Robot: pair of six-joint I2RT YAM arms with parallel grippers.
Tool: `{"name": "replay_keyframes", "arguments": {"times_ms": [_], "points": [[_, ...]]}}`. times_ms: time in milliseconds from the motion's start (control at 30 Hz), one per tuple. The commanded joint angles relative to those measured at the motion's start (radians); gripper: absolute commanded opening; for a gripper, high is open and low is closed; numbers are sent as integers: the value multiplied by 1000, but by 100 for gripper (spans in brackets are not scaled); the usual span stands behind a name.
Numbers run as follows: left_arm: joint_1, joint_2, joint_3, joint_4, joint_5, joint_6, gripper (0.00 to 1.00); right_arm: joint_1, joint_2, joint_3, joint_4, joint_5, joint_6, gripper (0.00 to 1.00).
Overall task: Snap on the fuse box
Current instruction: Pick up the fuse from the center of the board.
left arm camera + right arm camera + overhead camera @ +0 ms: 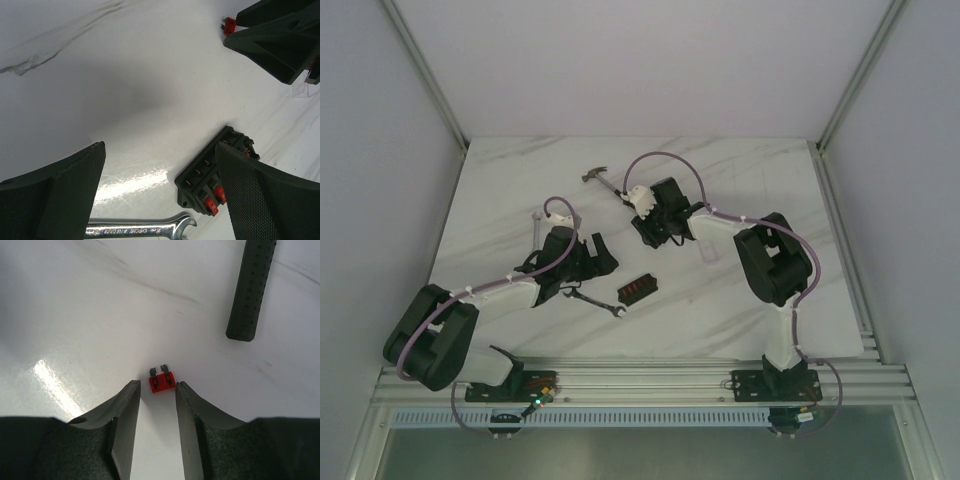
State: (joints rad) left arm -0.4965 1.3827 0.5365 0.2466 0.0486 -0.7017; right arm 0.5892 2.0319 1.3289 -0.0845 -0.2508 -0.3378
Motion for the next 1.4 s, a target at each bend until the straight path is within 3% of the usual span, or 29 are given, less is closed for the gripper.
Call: {"name": "replay_keyframes", "arguments": {"times_ms": [0,500,1067,1367], "points": [[4,-7,19,26,13,8,100,6,34,11,-18,6,-19,43],[5,-6,21,25,17,8,100,20,40,14,-66,-14,-33,36],[5,-15,13,26,8,5,100,47,14,-17,-12,36,-7,43],[5,-14,10,26,6,2,100,46,52,21,-53,26,-46,39]]}}
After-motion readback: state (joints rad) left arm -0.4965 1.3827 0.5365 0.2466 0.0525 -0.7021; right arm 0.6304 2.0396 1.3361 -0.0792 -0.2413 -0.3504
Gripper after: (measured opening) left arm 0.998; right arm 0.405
